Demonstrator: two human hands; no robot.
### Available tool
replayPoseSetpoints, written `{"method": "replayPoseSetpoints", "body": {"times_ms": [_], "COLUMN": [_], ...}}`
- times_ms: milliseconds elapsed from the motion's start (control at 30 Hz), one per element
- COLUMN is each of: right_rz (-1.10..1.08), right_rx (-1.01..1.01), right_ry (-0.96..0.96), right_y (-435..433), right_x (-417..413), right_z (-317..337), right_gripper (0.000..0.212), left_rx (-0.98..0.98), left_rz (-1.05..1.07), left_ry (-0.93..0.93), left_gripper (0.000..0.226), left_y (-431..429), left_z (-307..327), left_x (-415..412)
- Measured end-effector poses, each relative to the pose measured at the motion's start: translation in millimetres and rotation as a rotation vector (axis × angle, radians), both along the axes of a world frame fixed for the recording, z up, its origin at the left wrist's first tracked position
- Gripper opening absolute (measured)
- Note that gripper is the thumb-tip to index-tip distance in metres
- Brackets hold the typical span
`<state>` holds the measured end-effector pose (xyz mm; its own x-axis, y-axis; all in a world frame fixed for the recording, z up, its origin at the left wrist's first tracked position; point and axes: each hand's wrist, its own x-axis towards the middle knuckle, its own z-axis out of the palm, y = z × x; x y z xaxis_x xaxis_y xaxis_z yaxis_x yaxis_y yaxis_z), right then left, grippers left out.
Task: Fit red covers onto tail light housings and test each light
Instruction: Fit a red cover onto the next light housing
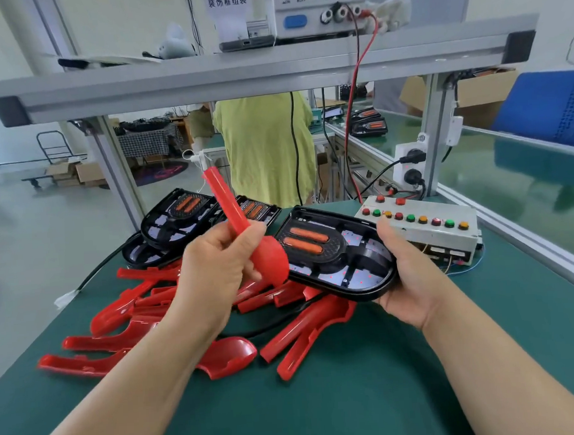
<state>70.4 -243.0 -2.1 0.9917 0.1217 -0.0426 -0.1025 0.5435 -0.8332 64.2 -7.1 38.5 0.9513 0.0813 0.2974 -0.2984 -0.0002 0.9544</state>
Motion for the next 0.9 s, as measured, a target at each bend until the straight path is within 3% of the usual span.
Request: {"method": "replayPoseSetpoints", "body": {"times_ms": [133, 333, 433, 600, 733, 800, 900], "right_rz": [0.003, 0.125, 0.218, 0.16, 0.107, 0.106, 0.116], "right_rx": [-0.046, -0.093, -0.072, -0.107, -0.137, -0.139, -0.154], "right_ry": [0.002, -0.014, -0.061, -0.093, -0.084, -0.084, -0.068], "right_y": [6.4, 3.7, 4.0, 11.1, 11.5, 8.3, 3.9], "right_x": [-2.1, -3.9, -3.2, -2.4, -2.4, -2.4, -3.5], "right_z": [0.0, 0.0, -3.4, -5.0, -3.2, -1.8, 0.0], "right_gripper": [0.051, 0.04, 0.044, 0.035, 0.062, 0.064, 0.063], "left_rx": [-0.253, -0.032, -0.014, -0.039, 0.116, 0.317, 0.641], "left_rz": [-0.129, -0.294, -0.276, -0.237, -0.006, 0.171, 0.228], "left_ry": [0.101, 0.127, 0.151, 0.218, 0.204, 0.152, -0.165], "left_gripper": [0.027, 0.054, 0.049, 0.031, 0.064, 0.084, 0.066], "left_y": [-20.7, -42.5, -41.9, -42.5, -26.6, -8.7, 10.1], "left_z": [-3.3, -12.4, -12.9, -18.5, -12.5, -9.3, -11.6], "left_x": [0.9, -10.8, -10.1, -8.7, 0.2, 7.0, 7.7]}}
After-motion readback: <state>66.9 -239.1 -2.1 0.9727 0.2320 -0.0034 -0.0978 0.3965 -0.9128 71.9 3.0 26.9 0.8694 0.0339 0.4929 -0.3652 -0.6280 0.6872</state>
